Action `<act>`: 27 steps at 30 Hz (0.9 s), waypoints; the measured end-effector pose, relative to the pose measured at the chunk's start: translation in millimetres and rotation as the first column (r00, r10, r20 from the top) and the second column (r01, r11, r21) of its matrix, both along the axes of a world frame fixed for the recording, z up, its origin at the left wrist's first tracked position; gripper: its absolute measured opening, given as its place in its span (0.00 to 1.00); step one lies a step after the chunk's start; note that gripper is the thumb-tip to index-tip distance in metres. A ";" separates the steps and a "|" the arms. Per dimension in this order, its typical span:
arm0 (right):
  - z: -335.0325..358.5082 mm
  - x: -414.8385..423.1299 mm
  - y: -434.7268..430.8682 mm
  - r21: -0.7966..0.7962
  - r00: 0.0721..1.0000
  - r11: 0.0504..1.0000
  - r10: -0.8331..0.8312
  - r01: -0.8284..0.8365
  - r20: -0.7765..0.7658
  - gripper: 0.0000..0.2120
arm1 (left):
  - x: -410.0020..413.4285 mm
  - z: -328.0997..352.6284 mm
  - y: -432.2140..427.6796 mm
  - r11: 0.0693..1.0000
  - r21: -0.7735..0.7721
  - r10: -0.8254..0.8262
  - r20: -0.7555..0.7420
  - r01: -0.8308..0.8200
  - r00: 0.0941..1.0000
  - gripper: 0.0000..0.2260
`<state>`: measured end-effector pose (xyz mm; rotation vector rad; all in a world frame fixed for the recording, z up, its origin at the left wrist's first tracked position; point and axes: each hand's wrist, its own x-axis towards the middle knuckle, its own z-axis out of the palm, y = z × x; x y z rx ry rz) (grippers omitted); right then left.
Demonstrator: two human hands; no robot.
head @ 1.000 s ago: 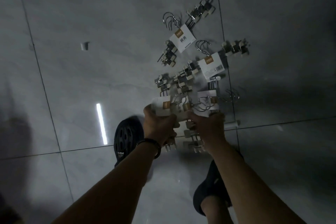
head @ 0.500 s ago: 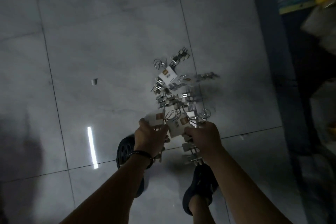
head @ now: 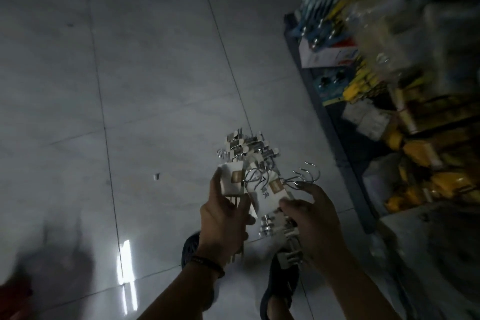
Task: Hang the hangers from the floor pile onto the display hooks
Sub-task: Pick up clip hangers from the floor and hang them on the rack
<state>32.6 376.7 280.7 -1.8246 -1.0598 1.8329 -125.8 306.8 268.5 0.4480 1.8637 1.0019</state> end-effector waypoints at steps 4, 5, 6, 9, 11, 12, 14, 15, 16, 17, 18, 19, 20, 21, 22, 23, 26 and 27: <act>103.5 10.6 11.9 0.107 0.997 0.994 -0.021 0.029 -0.070 0.20 | 4.0 104.4 18.1 0.990 0.111 -0.080 -0.032 0.083 0.996 0.29; 127.9 14.5 14.4 0.132 0.996 0.990 -0.032 0.044 -0.088 0.20 | 4.4 129.5 22.3 0.984 0.138 -0.106 -0.061 0.114 0.992 0.28; 151.7 17.2 14.8 0.162 0.995 0.985 -0.037 0.053 -0.097 0.21 | 4.8 153.3 25.7 0.973 0.161 -0.146 -0.110 0.163 0.983 0.28; 219.2 21.5 9.4 0.319 0.997 0.946 -0.042 0.061 -0.068 0.21 | 5.1 221.0 33.3 0.927 0.205 -0.256 -0.266 0.314 0.929 0.28; 263.1 21.8 0.1 0.460 0.998 0.885 -0.058 0.063 -0.026 0.20 | 7.9 262.0 33.8 0.919 0.263 -0.230 -0.248 0.293 0.941 0.28; 283.0 21.8 -4.2 0.530 0.998 0.846 -0.055 0.048 -0.002 0.21 | 10.3 282.7 33.4 0.918 0.295 -0.206 -0.220 0.266 0.954 0.27; 312.4 21.4 -11.0 0.642 0.998 0.767 -0.042 0.000 0.050 0.24 | 15.3 321.2 32.2 0.909 0.348 -0.161 -0.213 0.229 0.964 0.28; 325.2 20.1 -12.4 0.682 0.998 0.731 -0.045 -0.004 0.054 0.24 | 17.5 337.5 32.2 0.900 0.376 -0.134 -0.245 0.222 0.960 0.28; 337.6 17.5 -14.0 0.717 0.997 0.697 -0.052 -0.004 0.056 0.22 | 19.4 352.4 32.6 0.887 0.400 -0.109 -0.303 0.230 0.947 0.27; 350.3 15.6 -16.0 0.736 0.998 0.677 -0.061 0.015 0.035 0.20 | 21.3 367.1 32.9 0.869 0.424 -0.093 -0.369 0.257 0.925 0.27; 362.2 13.0 -18.1 0.741 0.997 0.668 -0.072 0.061 -0.017 0.20 | 22.4 381.8 33.6 0.844 0.450 -0.087 -0.423 0.292 0.902 0.28; 373.6 11.1 -21.2 0.719 0.991 0.682 -0.077 0.134 -0.112 0.19 | 22.3 395.7 34.2 0.820 0.474 -0.087 -0.453 0.322 0.887 0.28; 385.9 10.3 -24.3 0.678 0.973 0.704 -0.082 0.210 -0.216 0.17 | 20.8 408.6 34.9 0.799 0.490 -0.090 -0.476 0.348 0.875 0.29; 397.4 11.6 -27.3 0.629 0.950 0.730 -0.091 0.267 -0.297 0.16 | 18.5 420.5 35.7 0.783 0.504 -0.090 -0.489 0.365 0.868 0.30; 409.6 13.1 -28.6 0.608 0.932 0.729 -0.115 0.313 -0.343 0.16 | 16.6 430.8 35.8 0.770 0.516 -0.092 -0.492 0.375 0.866 0.31; 417.2 14.9 -24.6 0.640 0.933 0.698 -0.119 0.323 -0.341 0.14 | 15.2 438.8 36.1 0.759 0.527 -0.093 -0.494 0.382 0.865 0.32; 444.1 16.3 -12.8 0.760 0.960 0.598 -0.056 0.253 -0.275 0.10 | 16.6 454.2 33.8 0.723 0.555 -0.073 -0.531 0.412 0.844 0.34; 451.4 16.3 -10.1 0.787 0.965 0.570 -0.042 0.237 -0.261 0.10 | 18.0 457.8 32.3 0.720 0.566 -0.073 -0.513 0.401 0.855 0.34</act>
